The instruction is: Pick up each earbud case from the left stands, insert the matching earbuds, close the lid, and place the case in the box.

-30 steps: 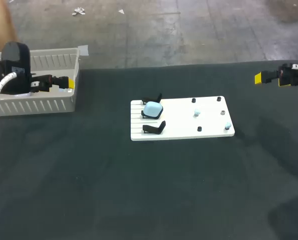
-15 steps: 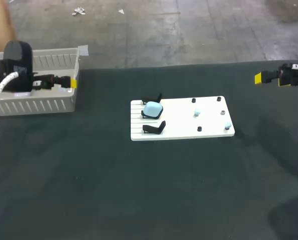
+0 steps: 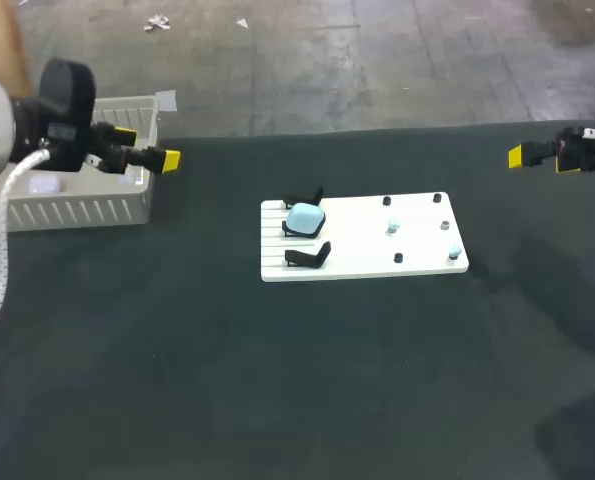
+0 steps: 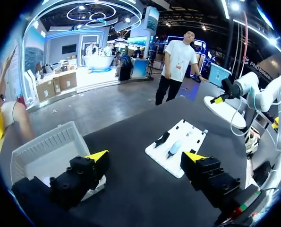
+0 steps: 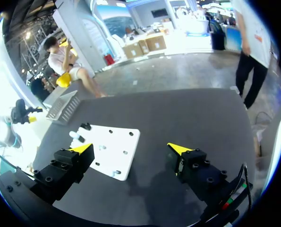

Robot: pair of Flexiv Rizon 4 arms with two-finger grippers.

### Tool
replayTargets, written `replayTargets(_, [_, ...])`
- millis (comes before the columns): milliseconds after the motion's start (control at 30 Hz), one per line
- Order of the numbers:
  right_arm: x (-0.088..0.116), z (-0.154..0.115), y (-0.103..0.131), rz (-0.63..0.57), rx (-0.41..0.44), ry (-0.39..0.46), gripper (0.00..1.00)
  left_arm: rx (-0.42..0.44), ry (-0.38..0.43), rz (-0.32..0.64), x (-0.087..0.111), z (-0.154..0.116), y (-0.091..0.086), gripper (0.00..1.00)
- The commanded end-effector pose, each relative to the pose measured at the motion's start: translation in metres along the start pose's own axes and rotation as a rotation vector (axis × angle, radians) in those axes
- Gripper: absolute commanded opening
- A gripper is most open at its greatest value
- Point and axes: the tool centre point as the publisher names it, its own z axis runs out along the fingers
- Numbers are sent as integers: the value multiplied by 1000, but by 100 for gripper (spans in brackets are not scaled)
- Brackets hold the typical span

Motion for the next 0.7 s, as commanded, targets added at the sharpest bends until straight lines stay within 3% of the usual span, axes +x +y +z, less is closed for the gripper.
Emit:
replayTargets(33, [0,1,-1,-1,-3,1,100,266,-194,176,5,-4,5,100])
replayTargets(600, [0,1,-1,-1,-3,1,100,266,-194,176,5,-4,5,100])
replayTargets(700, [0,1,-1,-1,-3,1,100,312,-161,221,-1,16,0,100])
